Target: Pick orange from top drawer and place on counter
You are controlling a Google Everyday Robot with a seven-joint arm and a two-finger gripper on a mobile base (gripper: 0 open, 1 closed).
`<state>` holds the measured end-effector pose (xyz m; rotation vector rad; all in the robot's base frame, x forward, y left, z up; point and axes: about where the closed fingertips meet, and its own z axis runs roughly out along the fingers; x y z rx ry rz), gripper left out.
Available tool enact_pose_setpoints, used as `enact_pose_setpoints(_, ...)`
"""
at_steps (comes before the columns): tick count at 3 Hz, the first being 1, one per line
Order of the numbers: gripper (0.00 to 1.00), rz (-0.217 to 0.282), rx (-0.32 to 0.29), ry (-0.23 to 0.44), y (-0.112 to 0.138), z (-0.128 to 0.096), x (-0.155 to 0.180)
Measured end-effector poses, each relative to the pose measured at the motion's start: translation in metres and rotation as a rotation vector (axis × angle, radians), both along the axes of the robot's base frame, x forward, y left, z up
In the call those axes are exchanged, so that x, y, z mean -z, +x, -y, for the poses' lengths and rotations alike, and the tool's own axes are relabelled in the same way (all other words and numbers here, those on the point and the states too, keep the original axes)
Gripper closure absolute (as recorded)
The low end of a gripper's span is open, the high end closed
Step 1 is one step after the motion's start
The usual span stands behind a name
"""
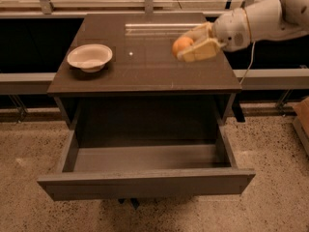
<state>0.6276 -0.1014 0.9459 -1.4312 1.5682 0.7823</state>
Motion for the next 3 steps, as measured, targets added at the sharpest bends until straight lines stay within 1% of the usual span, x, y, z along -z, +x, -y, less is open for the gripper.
enact_pose_setpoints(1, 1.0, -0.039, 0.095, 0.017, 0.034, -0.037, -0.038)
enact_pose_setpoints(2, 1.0, -0.102, 0.207, -0.017, 0.067, -0.083, -0.045)
enact_pose_setpoints(3, 1.0, -0.153, 0.258, -0.015, 0.094, -0.119, -0.027)
